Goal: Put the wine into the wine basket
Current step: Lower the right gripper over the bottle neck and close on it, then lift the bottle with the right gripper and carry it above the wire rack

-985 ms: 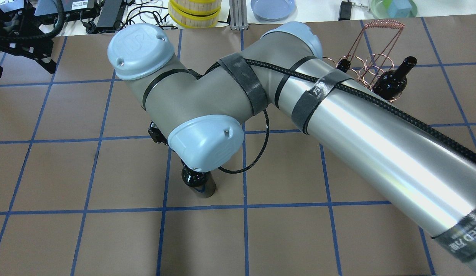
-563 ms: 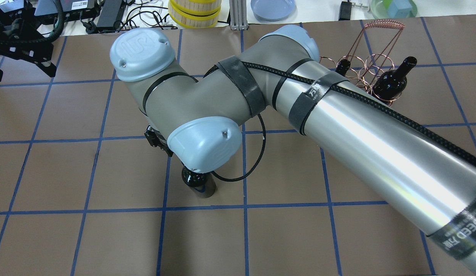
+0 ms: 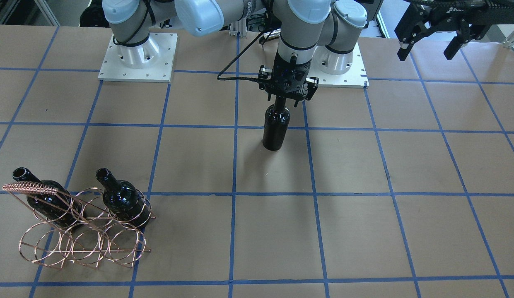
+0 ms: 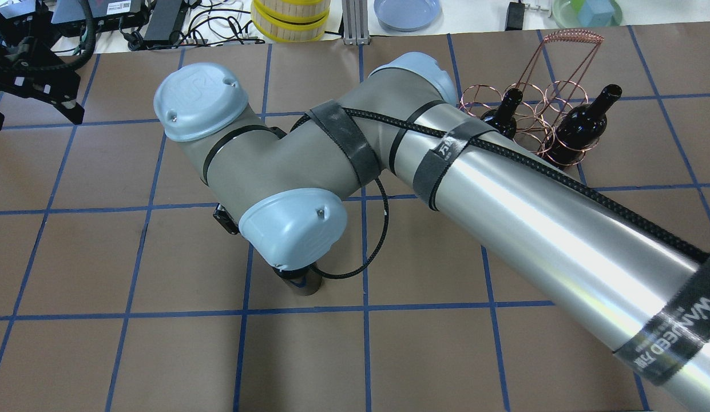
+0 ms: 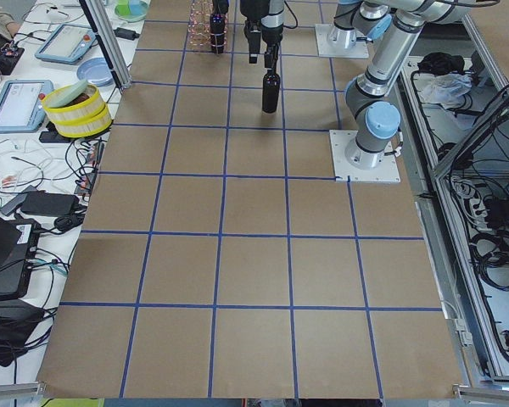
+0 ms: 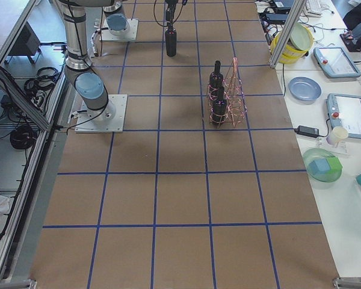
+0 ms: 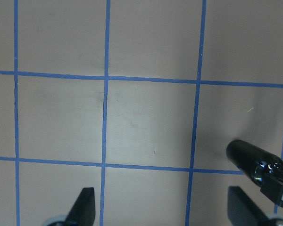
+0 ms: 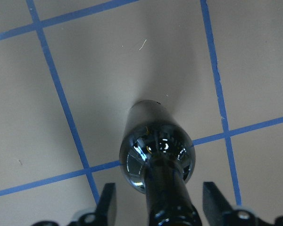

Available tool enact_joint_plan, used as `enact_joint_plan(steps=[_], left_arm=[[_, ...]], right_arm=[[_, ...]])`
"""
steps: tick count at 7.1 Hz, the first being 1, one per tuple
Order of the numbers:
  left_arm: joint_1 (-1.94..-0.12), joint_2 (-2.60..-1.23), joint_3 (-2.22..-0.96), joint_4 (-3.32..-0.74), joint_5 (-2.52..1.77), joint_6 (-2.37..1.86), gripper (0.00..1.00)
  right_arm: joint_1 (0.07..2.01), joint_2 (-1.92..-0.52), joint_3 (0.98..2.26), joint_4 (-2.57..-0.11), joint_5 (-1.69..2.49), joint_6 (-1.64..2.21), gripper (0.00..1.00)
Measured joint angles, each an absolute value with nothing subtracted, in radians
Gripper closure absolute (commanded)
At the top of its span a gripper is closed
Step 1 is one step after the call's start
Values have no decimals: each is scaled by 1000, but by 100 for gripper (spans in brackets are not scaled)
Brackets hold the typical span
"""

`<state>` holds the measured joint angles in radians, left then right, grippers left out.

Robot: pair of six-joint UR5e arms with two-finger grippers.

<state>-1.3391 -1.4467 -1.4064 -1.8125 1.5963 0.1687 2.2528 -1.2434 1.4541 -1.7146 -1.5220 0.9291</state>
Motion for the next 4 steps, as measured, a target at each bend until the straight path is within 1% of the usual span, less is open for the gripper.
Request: enact_joint_plan(steps=[4], left_arm=[[-1341, -1447, -1409, -1817, 1594, 169, 0]], right_arm=[[2252, -1248, 1455, -1713, -1540, 927, 100]])
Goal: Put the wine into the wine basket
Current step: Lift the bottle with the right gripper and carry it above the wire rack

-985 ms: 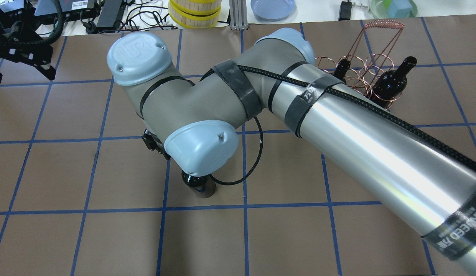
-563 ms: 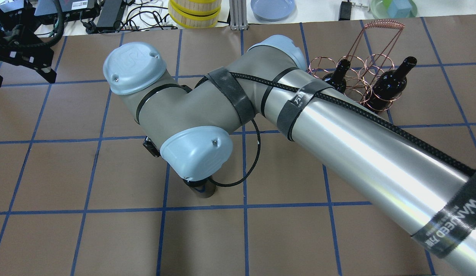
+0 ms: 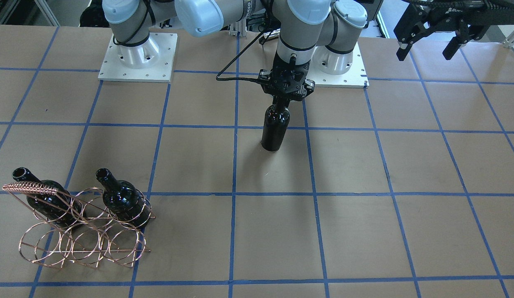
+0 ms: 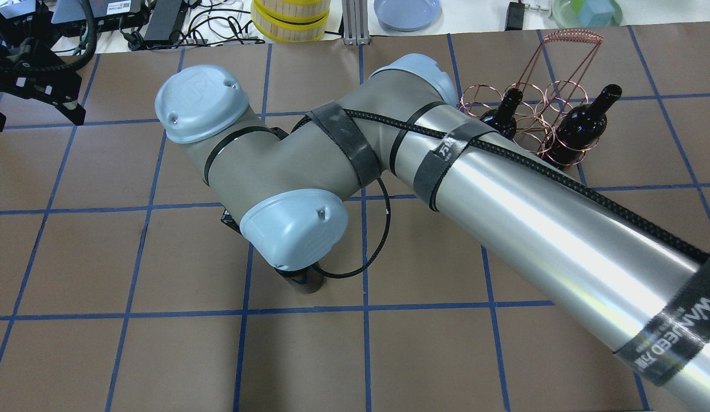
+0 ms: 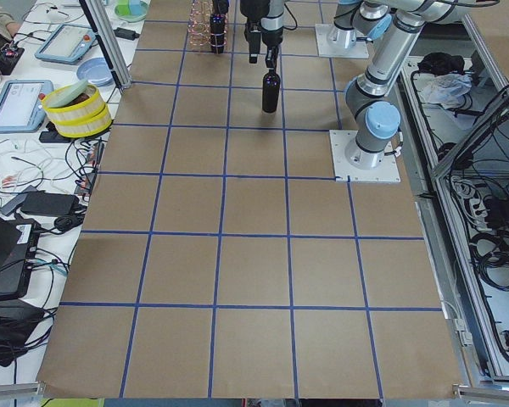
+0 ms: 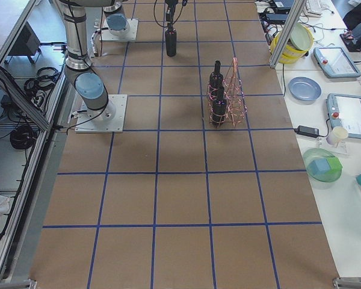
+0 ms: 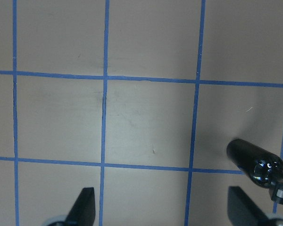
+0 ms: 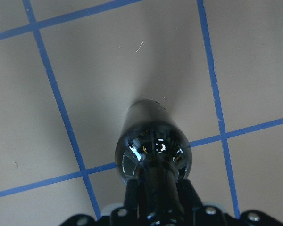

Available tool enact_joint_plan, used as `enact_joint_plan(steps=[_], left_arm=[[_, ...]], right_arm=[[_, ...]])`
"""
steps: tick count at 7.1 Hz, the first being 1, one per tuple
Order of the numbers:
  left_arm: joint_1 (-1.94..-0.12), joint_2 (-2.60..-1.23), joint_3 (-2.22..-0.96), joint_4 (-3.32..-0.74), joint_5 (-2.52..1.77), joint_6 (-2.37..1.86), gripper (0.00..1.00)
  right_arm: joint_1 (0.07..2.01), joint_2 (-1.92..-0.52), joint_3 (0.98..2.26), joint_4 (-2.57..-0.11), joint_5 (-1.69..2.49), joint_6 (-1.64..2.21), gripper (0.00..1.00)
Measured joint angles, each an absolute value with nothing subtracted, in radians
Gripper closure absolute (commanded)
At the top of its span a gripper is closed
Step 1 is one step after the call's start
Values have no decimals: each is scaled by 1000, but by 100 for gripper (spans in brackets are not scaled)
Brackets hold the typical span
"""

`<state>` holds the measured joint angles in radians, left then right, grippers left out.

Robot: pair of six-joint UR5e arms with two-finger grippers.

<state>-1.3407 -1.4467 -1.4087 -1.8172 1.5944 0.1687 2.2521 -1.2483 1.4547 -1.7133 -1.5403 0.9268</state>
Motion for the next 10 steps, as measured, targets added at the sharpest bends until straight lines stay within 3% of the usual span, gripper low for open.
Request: enact_joint_plan(steps=[4, 7, 10], left_arm=[[-1347, -1456, -1416, -1820, 1544, 157, 0], [-1469, -1478, -1421, -1800, 1540, 78, 0], [-1549, -1520, -1433, -1729, 1541, -4, 0]], right_arm=[[2148, -1358, 1440, -1662, -1572, 843, 100], [1906, -1496, 1430, -1514, -1577, 490, 100], [1632, -1528, 1379, -1426, -1587, 138, 100]])
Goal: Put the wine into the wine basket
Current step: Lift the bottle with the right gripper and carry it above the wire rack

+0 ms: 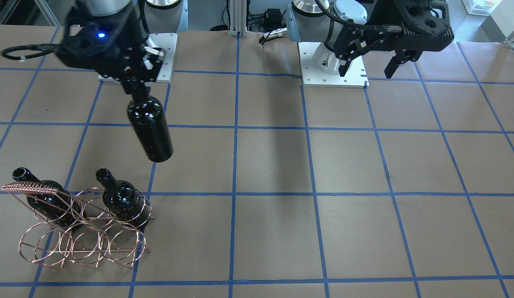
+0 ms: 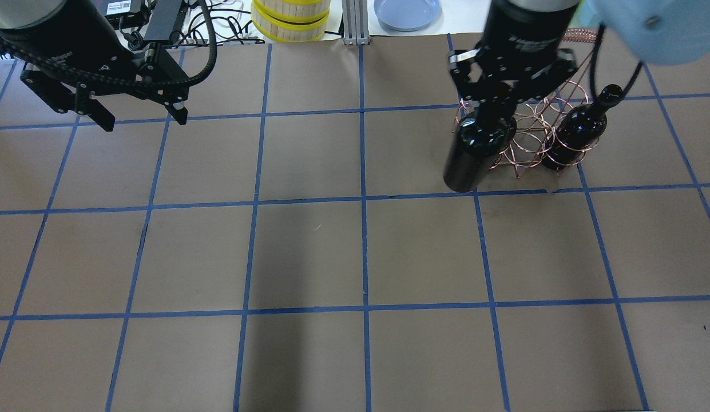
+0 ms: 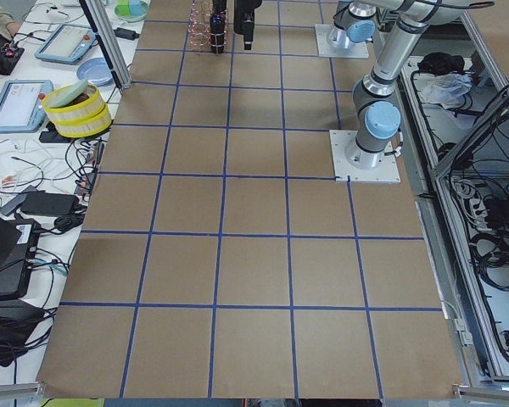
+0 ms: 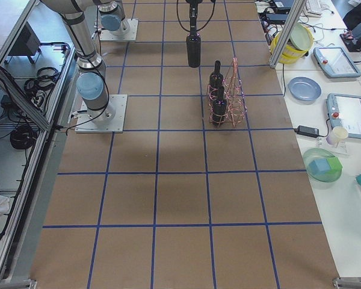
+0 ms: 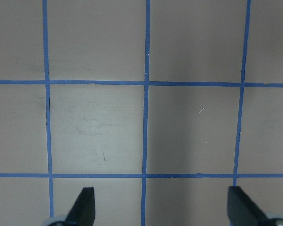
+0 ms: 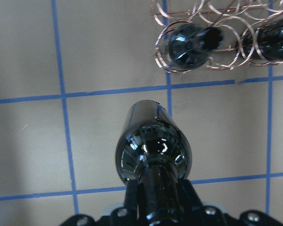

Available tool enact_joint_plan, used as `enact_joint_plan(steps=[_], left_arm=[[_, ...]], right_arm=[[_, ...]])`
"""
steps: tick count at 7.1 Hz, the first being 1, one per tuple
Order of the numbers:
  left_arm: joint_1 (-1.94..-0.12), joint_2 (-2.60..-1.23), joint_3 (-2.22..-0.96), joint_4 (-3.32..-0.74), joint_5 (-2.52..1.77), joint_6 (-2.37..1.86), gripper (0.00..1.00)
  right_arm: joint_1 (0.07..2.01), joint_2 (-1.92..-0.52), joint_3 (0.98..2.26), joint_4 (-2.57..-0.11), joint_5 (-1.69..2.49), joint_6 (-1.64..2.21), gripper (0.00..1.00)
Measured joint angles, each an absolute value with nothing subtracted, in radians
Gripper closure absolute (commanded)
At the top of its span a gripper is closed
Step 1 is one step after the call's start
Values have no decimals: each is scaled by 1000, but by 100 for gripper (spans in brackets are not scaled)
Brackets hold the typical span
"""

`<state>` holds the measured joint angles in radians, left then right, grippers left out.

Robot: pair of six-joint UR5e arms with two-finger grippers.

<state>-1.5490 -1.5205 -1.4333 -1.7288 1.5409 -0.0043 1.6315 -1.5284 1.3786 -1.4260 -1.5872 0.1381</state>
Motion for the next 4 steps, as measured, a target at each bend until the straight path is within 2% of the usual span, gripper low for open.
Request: enact_joint_plan(steps=[2, 4], left_arm=[[-1561, -1540, -1452, -1678, 1565, -3, 0], [-1597, -1545, -1512, -1565, 1575, -8, 0]], right_arm=[[1498, -1515, 1338, -1397, -1591, 29, 100], [1442, -1482, 1317, -1420, -1599, -58, 100]])
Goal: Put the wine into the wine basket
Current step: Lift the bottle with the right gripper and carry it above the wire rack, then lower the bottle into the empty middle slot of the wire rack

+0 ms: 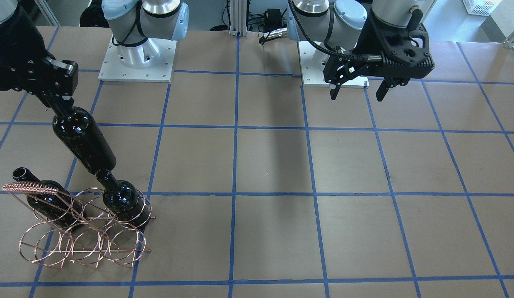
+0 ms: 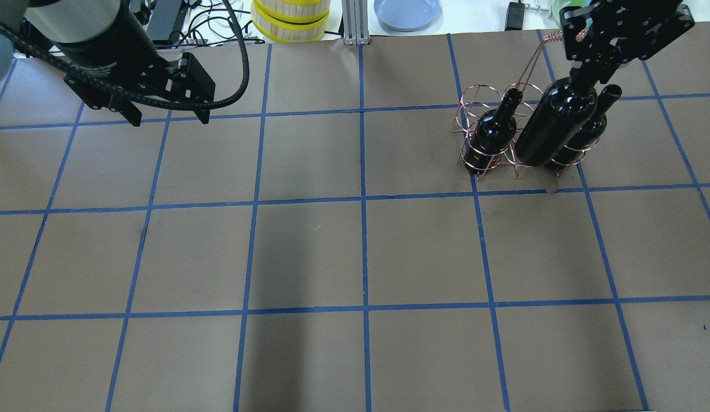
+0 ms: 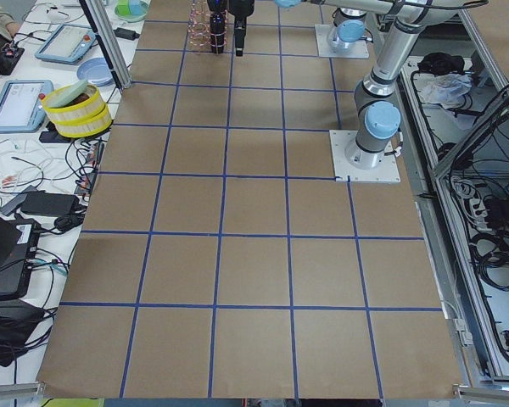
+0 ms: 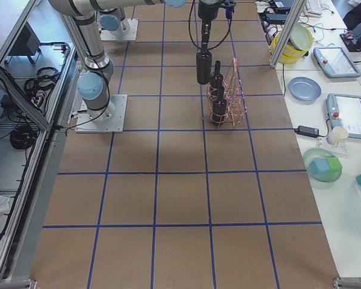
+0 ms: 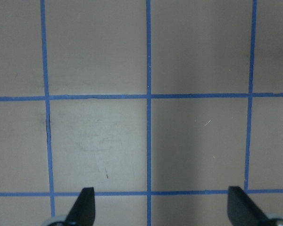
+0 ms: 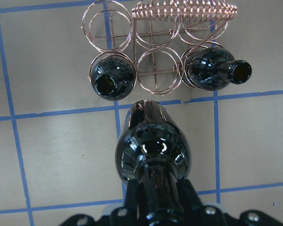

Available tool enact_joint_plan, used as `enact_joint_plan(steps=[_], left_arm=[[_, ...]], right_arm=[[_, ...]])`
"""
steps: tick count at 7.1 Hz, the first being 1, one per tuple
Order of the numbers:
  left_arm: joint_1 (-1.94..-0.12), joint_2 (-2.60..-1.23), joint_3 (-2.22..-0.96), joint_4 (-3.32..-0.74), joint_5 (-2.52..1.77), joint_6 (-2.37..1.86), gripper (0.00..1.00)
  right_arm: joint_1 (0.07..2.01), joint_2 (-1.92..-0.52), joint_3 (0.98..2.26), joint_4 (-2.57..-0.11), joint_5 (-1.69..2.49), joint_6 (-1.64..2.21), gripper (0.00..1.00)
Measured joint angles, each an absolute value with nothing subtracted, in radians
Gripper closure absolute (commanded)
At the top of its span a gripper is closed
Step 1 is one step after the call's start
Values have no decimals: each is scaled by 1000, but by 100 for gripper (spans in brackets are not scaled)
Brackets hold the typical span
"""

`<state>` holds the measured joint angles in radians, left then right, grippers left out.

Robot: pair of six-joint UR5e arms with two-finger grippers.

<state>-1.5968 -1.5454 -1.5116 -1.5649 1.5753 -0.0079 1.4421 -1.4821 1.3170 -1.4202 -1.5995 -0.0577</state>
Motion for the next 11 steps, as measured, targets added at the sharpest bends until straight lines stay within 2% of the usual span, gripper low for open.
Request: enact_joint_plan(steps=[5, 11], left_arm=[[-1632, -1546, -1536, -1531, 1634, -7, 0], [-1582, -1520, -1517, -1572, 1572, 32, 0]], right_arm=[[1422, -1342, 1242, -1506, -1608, -108, 100], [1420, -1311, 1268, -1532, -1615, -131, 100]])
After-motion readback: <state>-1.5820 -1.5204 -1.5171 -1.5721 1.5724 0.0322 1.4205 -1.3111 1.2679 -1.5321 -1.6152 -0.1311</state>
